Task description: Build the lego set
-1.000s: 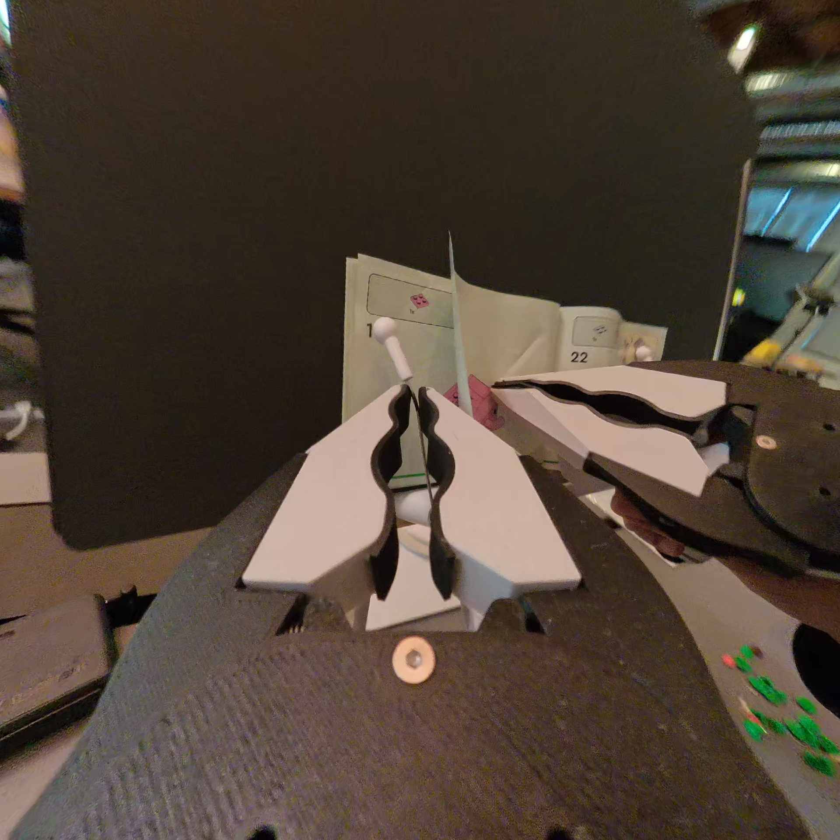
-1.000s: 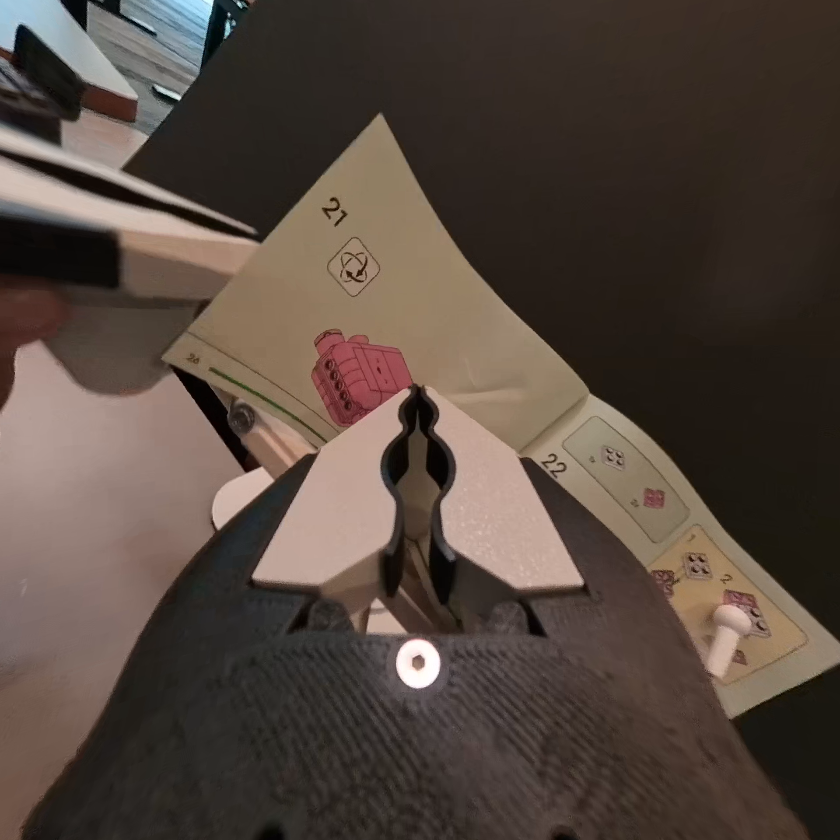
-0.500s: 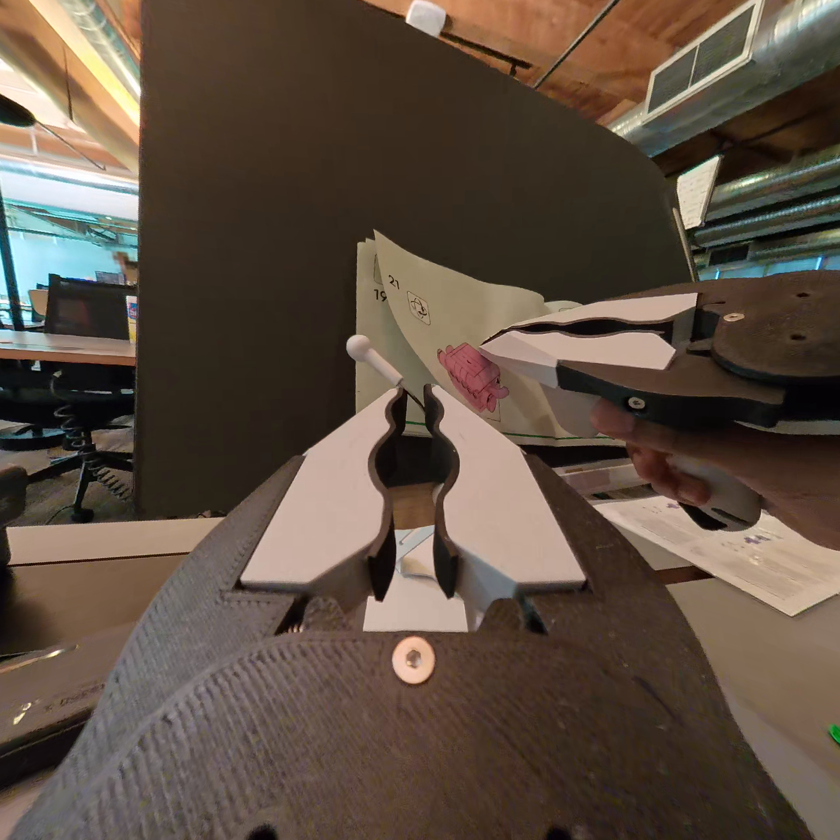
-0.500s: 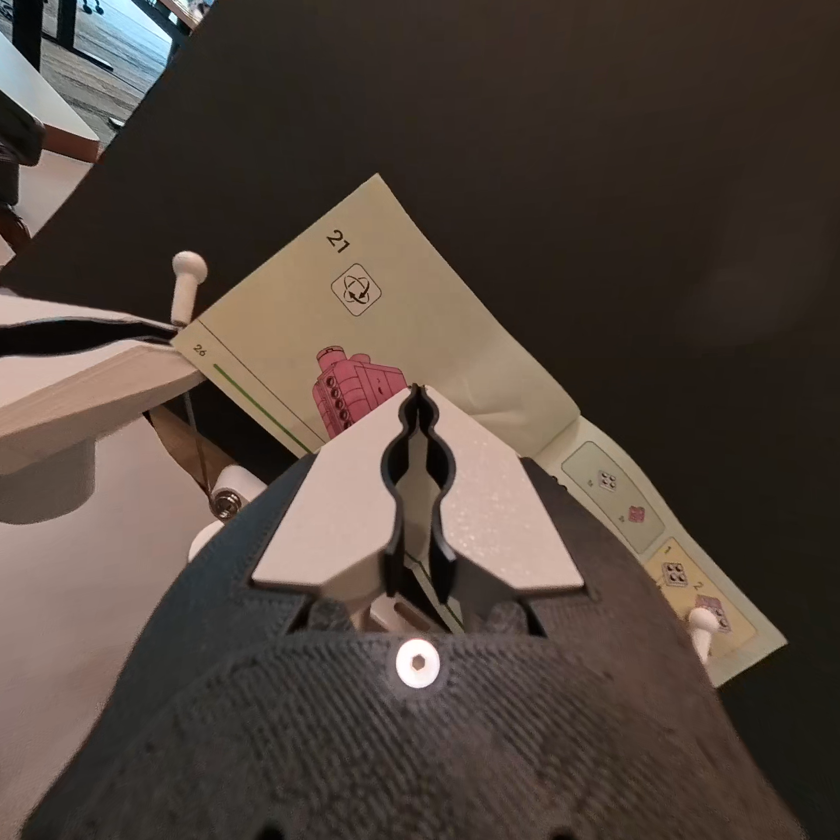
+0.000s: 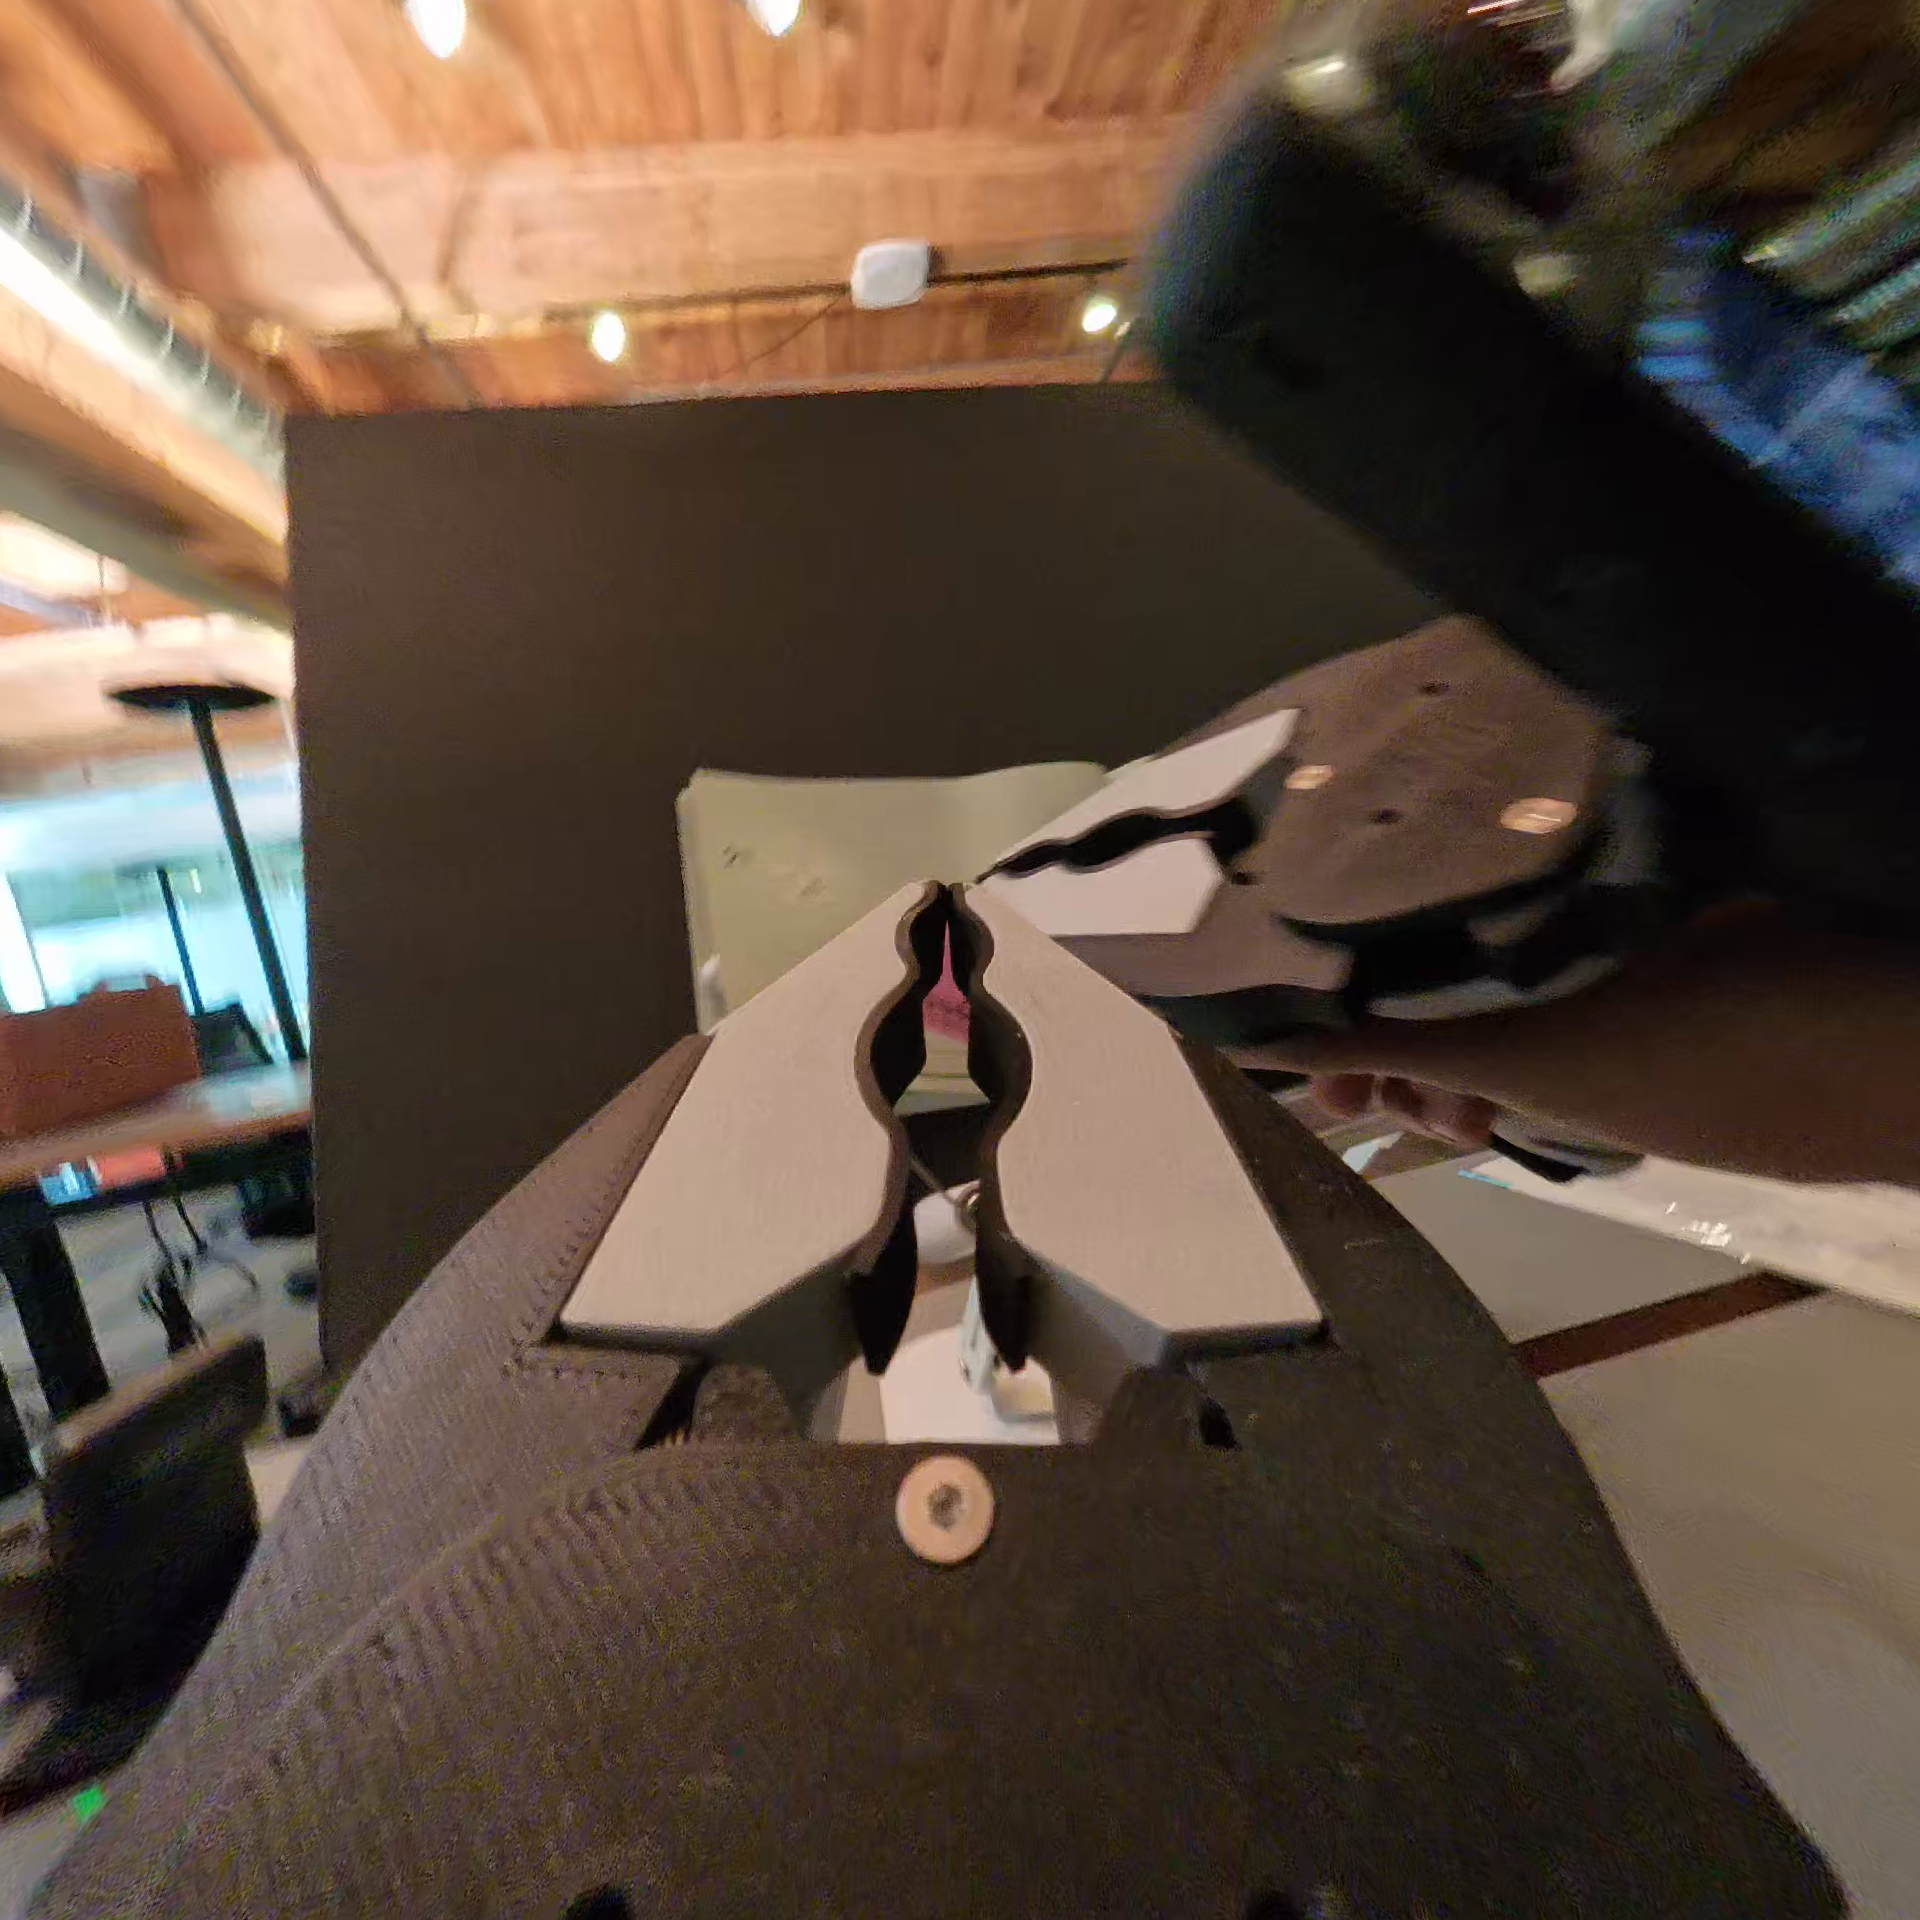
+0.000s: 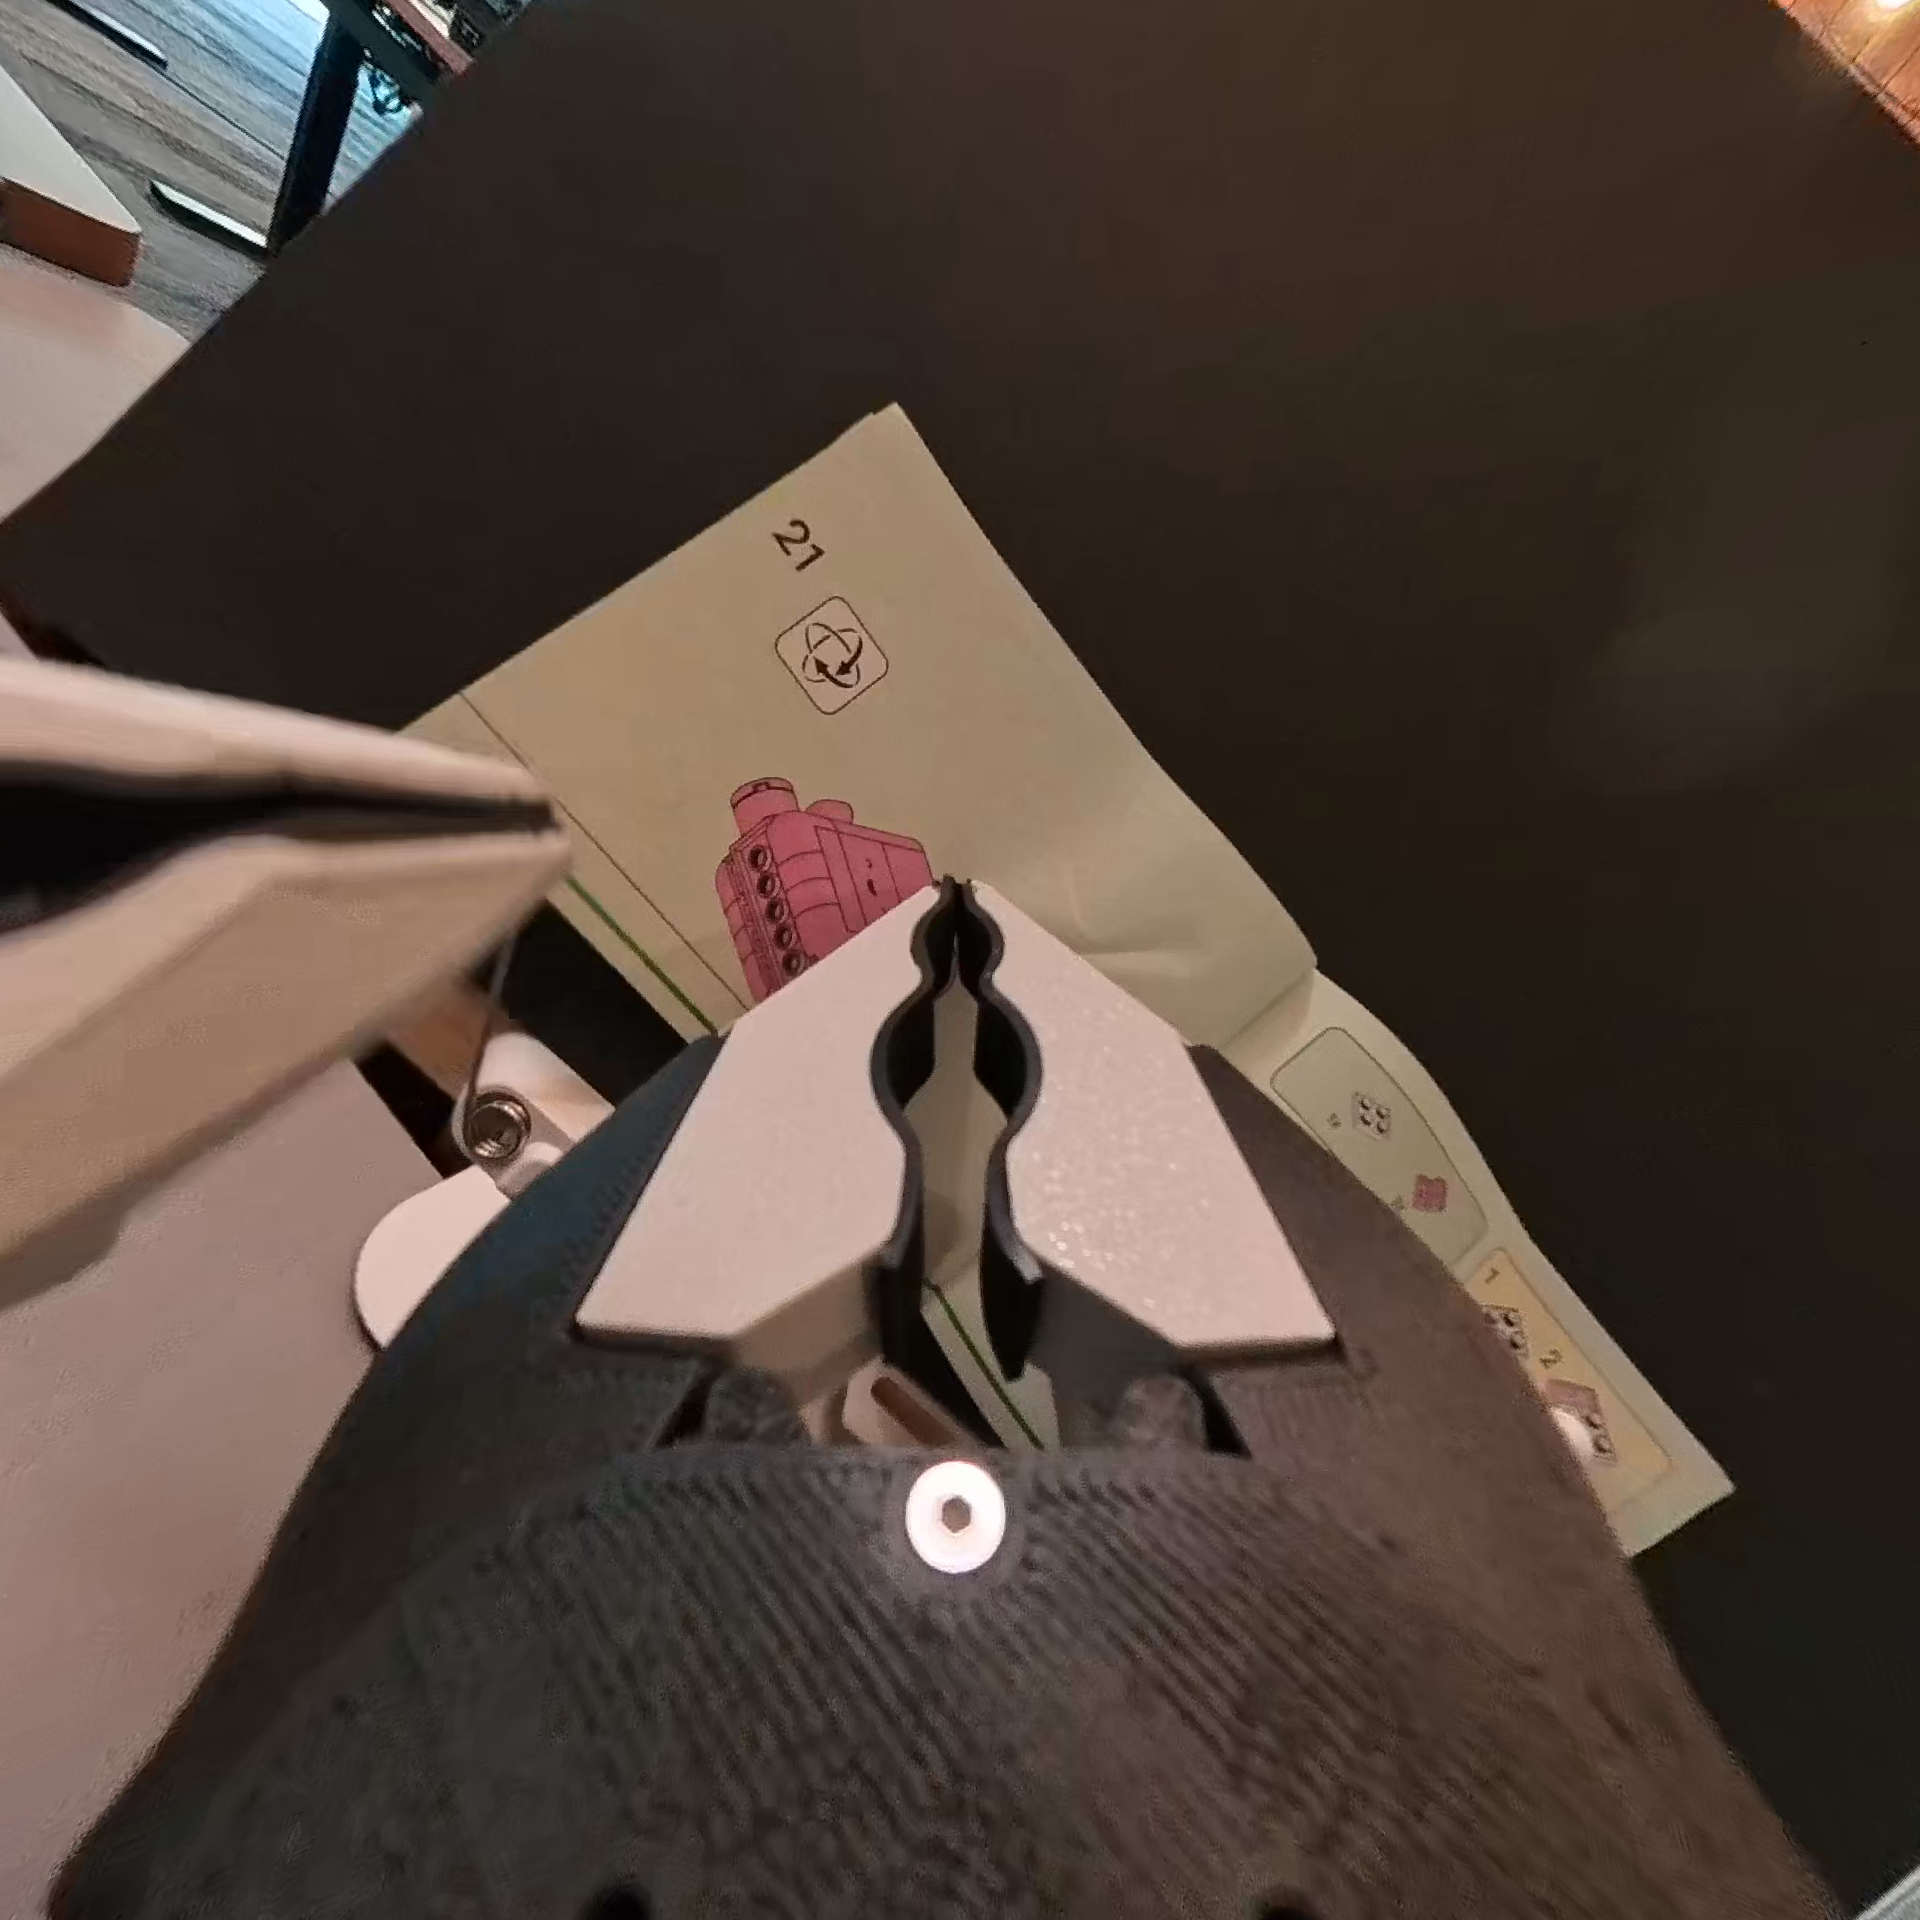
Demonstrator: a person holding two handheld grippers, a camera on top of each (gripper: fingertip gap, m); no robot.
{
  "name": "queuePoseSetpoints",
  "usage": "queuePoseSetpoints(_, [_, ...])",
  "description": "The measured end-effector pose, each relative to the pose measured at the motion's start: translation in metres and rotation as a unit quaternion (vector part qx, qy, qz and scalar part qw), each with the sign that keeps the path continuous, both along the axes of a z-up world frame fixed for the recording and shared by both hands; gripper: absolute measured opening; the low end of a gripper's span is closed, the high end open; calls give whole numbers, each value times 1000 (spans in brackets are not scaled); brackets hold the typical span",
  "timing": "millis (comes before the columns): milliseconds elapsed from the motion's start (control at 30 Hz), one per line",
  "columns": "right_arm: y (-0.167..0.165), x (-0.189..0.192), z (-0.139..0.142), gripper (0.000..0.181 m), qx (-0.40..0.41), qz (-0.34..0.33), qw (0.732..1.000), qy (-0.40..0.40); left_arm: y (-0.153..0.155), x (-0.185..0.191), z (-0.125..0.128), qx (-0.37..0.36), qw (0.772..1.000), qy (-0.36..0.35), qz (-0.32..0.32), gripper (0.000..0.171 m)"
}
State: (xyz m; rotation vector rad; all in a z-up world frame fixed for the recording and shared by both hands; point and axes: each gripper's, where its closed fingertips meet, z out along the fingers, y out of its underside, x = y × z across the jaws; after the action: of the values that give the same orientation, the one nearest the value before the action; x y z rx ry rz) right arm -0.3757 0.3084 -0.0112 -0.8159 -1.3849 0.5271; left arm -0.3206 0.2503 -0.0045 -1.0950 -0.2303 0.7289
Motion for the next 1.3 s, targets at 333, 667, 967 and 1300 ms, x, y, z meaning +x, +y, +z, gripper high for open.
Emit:
queuePoseSetpoints(333, [-1,6,9,0,-78,42,996,-9,6,-50,-44,-23,985,-171,-18,38])
queuePoseSetpoints(667, [-11,-3,-5,0,-81,73,993,-51,9,-55,-49,-30,981,-191,-12,29])
queuePoseSetpoints(967, [5,0,7,0,-66,17,998,-12,15,-45,-48,-21,972,-217,-83,0])
queuePoseSetpoints(1300, [-21,5,-8,0,-38,93,994,-41,17,-27,-44,-68,993,-89,-44,0])
